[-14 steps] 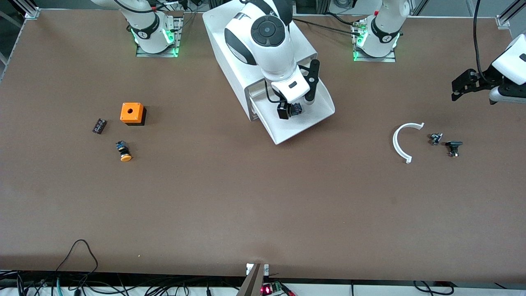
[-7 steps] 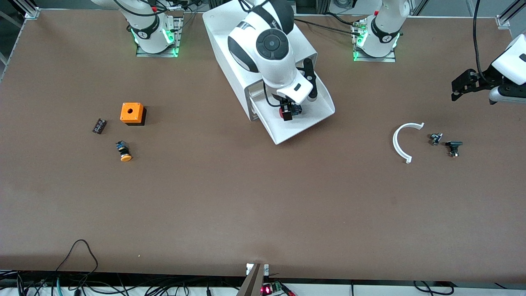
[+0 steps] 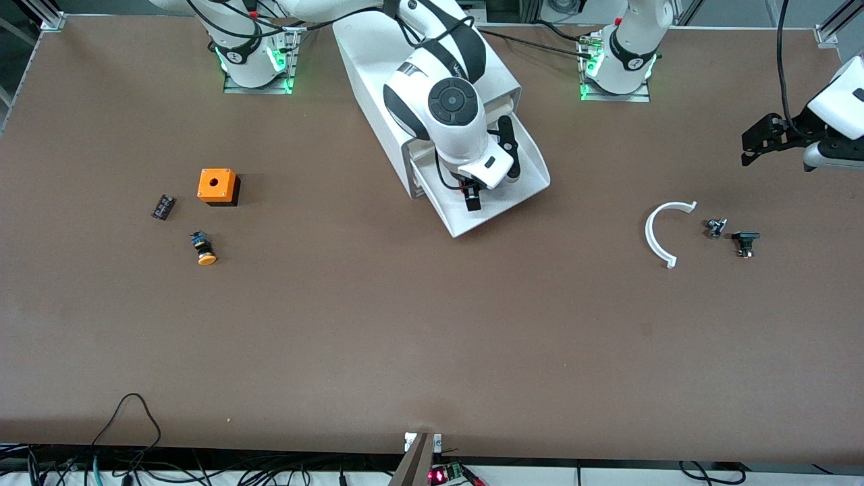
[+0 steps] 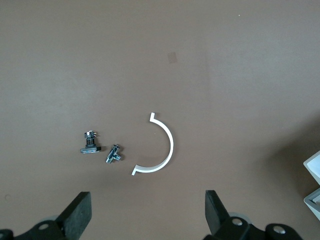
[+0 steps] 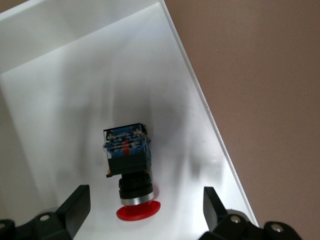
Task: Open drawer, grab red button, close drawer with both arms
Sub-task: 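Grasp the red-capped button inside the drawer with the right gripper, then lift the red button out with the right gripper while the left gripper approaches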
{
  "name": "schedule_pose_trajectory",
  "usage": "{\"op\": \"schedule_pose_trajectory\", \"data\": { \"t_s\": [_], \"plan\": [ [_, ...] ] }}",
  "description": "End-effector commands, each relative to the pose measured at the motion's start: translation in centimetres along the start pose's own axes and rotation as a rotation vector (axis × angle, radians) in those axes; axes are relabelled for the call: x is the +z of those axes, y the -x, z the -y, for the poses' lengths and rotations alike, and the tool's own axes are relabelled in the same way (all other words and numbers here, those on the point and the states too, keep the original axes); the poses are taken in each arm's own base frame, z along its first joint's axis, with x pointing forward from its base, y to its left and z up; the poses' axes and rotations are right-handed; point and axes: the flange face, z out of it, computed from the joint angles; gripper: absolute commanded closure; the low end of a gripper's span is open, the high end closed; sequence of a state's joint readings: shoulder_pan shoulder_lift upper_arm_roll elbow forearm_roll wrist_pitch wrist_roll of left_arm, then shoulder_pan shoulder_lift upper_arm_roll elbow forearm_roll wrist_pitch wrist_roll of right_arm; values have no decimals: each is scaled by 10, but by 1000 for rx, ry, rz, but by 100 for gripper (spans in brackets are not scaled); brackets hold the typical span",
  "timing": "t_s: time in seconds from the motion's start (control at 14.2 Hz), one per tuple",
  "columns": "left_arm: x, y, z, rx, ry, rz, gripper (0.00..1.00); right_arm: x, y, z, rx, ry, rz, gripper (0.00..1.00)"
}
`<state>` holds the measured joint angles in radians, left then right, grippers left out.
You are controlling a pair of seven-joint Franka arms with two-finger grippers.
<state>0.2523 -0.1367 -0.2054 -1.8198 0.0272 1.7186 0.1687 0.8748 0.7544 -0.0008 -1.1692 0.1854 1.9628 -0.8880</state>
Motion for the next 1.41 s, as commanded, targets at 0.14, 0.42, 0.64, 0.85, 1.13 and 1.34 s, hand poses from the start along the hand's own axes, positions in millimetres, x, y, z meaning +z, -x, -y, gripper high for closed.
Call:
{"op": "schedule_pose_trajectory", "data": {
  "t_s": [0.14,0.42,0.64,0.85,1.13,1.34],
  "plan": [
    [-8,-2,-1,-4,-15,-3,0,15,-9,1,-26,-2,-6,3],
    [-8,-2,-1,-4,-15,-3,0,22,-15,8,-42,-3,11,11],
    [-8,-2,0,-4,-14,-3,0,26,-19,13,-63,-1,35,22],
    [-8,-2,0,-4,-14,-3,0,31,-20,15,-84,14,62,39],
    [-8,-2,0,-2,-14,-3,0,25,-25,18,-91,22,55,60],
    [-8,-2,0,-2,-14,-3,0,19,-29,21,-88,31,41,70]
  ]
}}
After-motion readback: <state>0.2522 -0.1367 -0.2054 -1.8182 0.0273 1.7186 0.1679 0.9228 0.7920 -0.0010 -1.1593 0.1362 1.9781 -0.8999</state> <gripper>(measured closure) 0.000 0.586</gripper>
